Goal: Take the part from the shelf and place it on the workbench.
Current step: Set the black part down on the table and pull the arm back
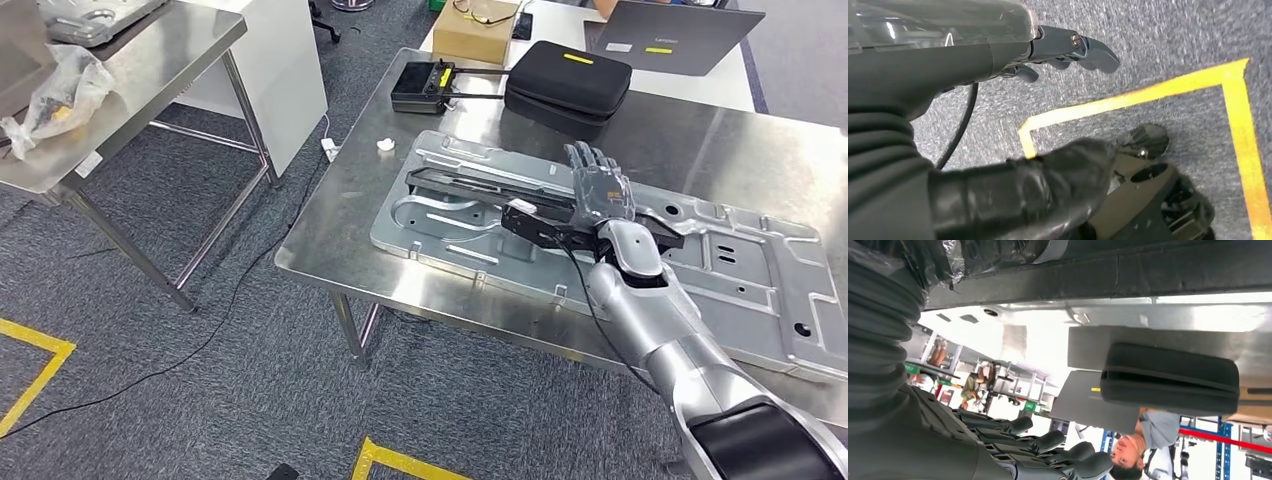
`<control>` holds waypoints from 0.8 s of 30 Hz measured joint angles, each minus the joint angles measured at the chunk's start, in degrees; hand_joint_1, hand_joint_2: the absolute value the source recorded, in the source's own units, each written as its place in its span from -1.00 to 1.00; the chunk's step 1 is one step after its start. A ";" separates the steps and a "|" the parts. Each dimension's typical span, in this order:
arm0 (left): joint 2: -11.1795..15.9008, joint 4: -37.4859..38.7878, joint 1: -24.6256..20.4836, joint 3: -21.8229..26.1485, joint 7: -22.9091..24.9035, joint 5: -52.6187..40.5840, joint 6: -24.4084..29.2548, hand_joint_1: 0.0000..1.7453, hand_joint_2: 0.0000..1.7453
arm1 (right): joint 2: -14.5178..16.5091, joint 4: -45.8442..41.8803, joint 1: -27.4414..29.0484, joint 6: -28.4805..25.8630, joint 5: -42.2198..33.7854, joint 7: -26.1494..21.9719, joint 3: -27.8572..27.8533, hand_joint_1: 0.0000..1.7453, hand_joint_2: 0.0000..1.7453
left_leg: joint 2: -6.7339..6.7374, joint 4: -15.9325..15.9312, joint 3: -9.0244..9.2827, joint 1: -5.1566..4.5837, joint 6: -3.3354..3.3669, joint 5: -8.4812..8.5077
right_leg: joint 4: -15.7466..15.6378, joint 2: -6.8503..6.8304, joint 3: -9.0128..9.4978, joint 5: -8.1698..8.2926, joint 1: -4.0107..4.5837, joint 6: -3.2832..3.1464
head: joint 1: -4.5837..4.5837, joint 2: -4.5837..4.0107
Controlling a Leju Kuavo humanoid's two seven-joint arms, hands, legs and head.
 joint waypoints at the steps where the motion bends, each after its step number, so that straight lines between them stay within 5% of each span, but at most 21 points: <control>1: -0.04 0.00 0.00 0.00 0.04 -0.03 0.12 -1.00 -1.00 | -0.01 -0.01 0.01 -0.02 0.00 0.00 -0.01 -1.00 1.00 | -0.01 0.21 0.02 0.00 -0.10 -0.17 | -3.48 -0.05 1.60 2.16 -0.04 -0.07 | 0.00 0.00; 4: -0.17 0.00 -0.04 0.00 0.14 -0.10 0.33 -1.00 -1.00 | -0.02 -0.05 -0.12 -0.08 0.00 -0.02 -0.02 -1.00 1.00 | -0.07 0.88 -0.15 -0.19 -0.74 -0.66 | -12.81 -0.11 6.11 5.53 0.26 -0.72 | -0.02 0.00; 8: -0.22 0.00 0.00 -0.02 0.25 -0.13 0.58 -1.00 -1.00 | -0.11 -0.10 -0.03 -0.13 -0.01 -0.04 -0.02 -1.00 1.00 | -0.06 1.25 -0.43 -0.21 -1.83 -1.11 | -14.06 -0.12 6.69 5.71 0.26 -1.97 | -0.02 0.00; 10: -0.22 0.00 -0.03 -0.02 0.32 -0.15 0.79 -1.00 -1.00 | -0.13 -0.22 -0.02 -0.13 -0.08 -0.05 -0.02 -1.00 1.00 | -0.03 4.88 -2.03 -0.14 -2.31 -3.43 | -14.52 -0.26 7.00 5.94 -0.10 -2.67 | -0.05 0.00; 12: -0.22 0.00 0.03 -0.02 0.40 -0.18 0.93 -1.00 -1.00 | -0.13 -0.27 0.17 -0.12 -0.15 -0.06 -0.02 -1.00 1.00 | -0.01 12.39 -5.52 0.06 -2.68 -6.92 | -14.52 -0.36 7.01 5.92 -0.03 -2.92 | -0.07 0.00; 14: -0.23 0.00 0.21 -0.02 0.49 -0.21 0.95 -1.00 -1.00 | -0.13 -0.26 0.50 -0.11 -0.17 -0.07 -0.02 -1.00 0.00 | 0.01 17.09 -7.87 0.19 -2.89 -7.95 | -14.41 -0.37 6.98 5.87 0.02 -2.95 | -0.07 0.00; 16: -0.23 0.00 0.26 -0.02 0.53 -0.22 0.97 -1.00 -1.00 | -0.13 -0.28 0.67 -0.11 -0.17 -0.07 -0.02 -1.00 -1.00 | 0.03 13.03 -5.96 0.22 -2.79 -4.87 | -14.23 -0.25 7.00 5.76 0.01 -2.85 | -0.08 0.00; 19: -0.22 0.00 0.06 -0.05 0.55 -0.23 1.08 -1.00 -1.00 | -0.21 -0.32 0.73 -0.10 -0.26 -0.06 -0.03 -1.00 -1.00 | 0.04 2.43 -0.86 0.04 -2.19 -0.95 | -13.89 -0.12 6.89 5.54 0.22 -2.20 | -0.06 0.00; 24: -0.28 0.00 0.01 -0.20 0.68 -0.51 1.16 -1.00 -1.00 | -0.28 -0.04 1.51 -0.22 -0.91 -0.16 -0.19 -1.00 -1.00 | 0.03 0.41 -0.05 -0.10 -0.64 -0.32 | -13.16 -0.09 6.40 4.82 0.14 -0.53 | 0.01 0.00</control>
